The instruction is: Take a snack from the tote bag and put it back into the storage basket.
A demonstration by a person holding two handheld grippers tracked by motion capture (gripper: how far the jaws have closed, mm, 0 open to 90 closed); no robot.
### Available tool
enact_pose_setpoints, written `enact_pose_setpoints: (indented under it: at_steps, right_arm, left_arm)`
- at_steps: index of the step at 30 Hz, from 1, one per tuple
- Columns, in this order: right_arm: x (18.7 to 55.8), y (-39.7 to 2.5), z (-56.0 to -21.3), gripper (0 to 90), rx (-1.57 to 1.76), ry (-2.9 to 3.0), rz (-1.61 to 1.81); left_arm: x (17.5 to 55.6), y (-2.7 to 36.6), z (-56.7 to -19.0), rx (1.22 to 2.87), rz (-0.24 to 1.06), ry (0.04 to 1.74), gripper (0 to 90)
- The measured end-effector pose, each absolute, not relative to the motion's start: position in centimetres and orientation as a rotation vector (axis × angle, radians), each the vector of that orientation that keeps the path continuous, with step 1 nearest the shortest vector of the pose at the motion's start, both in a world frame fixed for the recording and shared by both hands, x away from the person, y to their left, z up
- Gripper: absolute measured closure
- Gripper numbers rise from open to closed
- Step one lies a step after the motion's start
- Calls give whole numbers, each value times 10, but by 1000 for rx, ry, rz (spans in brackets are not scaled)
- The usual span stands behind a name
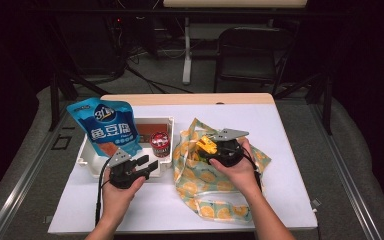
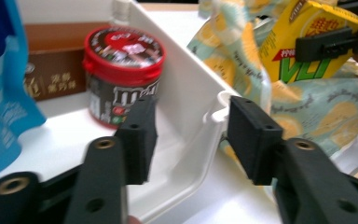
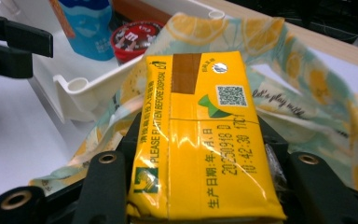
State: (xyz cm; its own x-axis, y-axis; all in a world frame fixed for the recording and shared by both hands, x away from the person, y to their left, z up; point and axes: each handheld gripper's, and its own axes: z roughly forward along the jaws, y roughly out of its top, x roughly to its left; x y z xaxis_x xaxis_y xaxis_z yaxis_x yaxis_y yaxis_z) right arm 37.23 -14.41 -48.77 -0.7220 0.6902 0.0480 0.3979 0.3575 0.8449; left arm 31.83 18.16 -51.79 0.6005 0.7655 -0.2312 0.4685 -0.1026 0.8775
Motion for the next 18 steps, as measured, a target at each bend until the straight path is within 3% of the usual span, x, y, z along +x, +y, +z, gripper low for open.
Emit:
enact_pose_setpoints:
  at_steps: [9,18]
  right_arm:
    - [368,-143,-467,513,967,2280,1323]
    - [360,-137,-448,514,954,2274,1354]
  left_arm:
    - [313,159,-510,1772,365,912,250]
    - [311,134,-502,1770,370,846,184]
